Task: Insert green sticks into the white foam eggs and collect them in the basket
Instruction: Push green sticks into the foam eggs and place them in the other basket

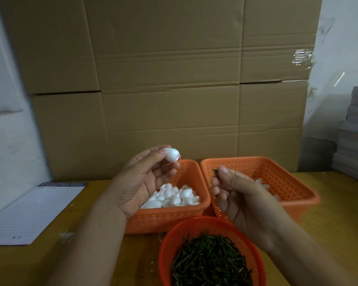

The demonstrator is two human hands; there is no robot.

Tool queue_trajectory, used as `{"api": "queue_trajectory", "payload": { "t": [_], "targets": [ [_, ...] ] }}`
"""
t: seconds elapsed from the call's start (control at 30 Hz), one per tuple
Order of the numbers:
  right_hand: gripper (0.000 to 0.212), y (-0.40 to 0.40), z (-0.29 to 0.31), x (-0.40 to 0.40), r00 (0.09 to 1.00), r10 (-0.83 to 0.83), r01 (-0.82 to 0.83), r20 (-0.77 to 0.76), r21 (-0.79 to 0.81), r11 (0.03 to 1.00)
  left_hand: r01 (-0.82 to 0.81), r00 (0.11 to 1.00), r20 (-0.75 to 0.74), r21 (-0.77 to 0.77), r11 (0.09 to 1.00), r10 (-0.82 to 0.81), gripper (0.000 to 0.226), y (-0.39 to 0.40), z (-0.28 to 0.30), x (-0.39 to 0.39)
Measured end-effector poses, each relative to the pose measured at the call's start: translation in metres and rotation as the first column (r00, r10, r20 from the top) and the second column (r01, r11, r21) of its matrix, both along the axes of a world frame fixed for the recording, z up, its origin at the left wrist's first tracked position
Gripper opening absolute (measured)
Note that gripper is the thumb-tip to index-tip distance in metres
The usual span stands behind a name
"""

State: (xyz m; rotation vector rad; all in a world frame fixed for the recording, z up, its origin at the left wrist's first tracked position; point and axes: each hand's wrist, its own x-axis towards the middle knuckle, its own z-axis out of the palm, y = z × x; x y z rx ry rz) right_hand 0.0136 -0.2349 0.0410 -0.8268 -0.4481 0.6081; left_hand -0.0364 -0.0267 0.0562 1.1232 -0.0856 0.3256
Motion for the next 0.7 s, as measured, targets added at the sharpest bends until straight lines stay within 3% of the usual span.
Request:
{"api": "queue_trajectory", "payload": {
  "t": [0.23,0.37,0.57,0.7],
  "targets": [
    [0.018,0.003,-0.003,0.002,0.997,-0.070,0.070,-0.010,-0.012,0.997,0.022,1.000,-0.020,0.009,1.000,-0.022,0.029,-0.004,-0.003,0.003],
    [0.011,0.005,-0.006,0.003,0.976,-0.208,0.211,0.056,-0.047,0.976,0.045,0.998,-0.037,0.018,0.999,-0.044,0.019,-0.007,-0.005,0.003],
    [0.010,0.003,-0.007,0.002,0.958,-0.277,0.279,0.078,-0.015,0.960,0.113,0.993,-0.039,0.053,0.992,-0.111,0.025,-0.019,-0.007,0.005],
    [0.012,0.004,-0.009,-0.001,0.925,-0.337,0.345,0.175,-0.020,0.938,0.131,0.990,-0.052,0.052,0.990,-0.128,0.029,-0.025,-0.009,0.005]
  ]
}}
